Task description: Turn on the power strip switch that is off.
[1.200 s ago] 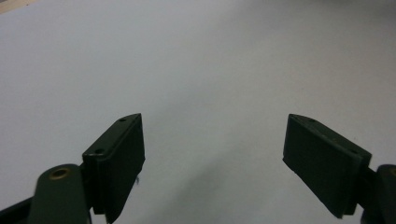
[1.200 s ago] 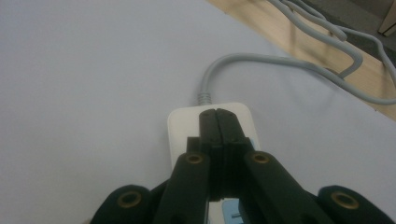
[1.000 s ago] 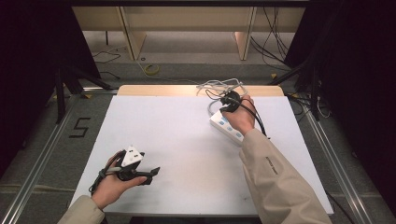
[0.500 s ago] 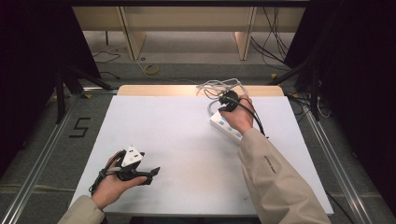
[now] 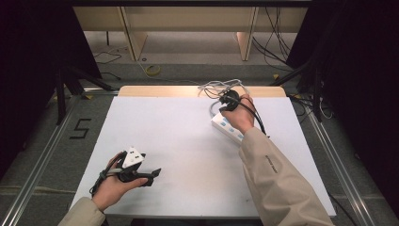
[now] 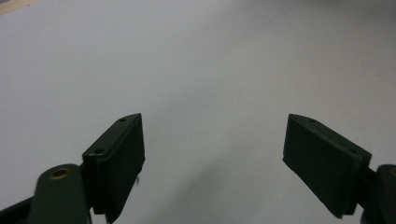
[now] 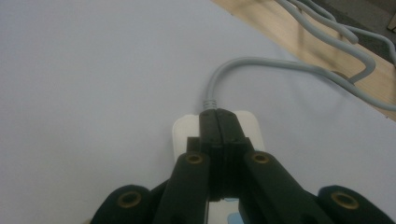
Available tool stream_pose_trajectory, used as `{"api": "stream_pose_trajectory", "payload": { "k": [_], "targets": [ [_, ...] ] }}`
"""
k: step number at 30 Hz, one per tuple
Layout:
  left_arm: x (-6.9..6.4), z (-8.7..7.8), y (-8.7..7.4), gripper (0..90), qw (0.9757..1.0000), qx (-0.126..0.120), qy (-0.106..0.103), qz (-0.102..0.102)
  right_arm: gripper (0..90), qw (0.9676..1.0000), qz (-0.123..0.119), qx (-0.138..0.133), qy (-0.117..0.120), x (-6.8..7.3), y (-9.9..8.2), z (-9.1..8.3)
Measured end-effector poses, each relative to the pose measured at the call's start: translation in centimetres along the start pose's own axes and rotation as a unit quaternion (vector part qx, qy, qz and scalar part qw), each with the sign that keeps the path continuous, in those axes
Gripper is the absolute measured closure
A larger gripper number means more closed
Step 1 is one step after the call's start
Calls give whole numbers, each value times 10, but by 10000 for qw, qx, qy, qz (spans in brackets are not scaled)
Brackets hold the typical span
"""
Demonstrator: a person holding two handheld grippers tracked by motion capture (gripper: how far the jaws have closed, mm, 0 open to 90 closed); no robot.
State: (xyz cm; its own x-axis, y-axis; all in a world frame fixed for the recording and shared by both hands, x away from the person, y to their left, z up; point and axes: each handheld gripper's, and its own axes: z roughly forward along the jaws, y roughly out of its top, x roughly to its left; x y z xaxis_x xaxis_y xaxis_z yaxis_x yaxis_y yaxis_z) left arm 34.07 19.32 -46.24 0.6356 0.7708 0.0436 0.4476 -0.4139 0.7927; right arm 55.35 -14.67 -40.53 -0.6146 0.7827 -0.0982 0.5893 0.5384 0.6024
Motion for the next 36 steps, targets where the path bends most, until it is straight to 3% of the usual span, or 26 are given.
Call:
{"api": "stream_pose_trajectory", "payload": {
  "k": [36],
  "targets": [
    [0,0,0,206,10000,8,-8,10,900,9996,97,267,18,-2,2,11]
  ]
}}
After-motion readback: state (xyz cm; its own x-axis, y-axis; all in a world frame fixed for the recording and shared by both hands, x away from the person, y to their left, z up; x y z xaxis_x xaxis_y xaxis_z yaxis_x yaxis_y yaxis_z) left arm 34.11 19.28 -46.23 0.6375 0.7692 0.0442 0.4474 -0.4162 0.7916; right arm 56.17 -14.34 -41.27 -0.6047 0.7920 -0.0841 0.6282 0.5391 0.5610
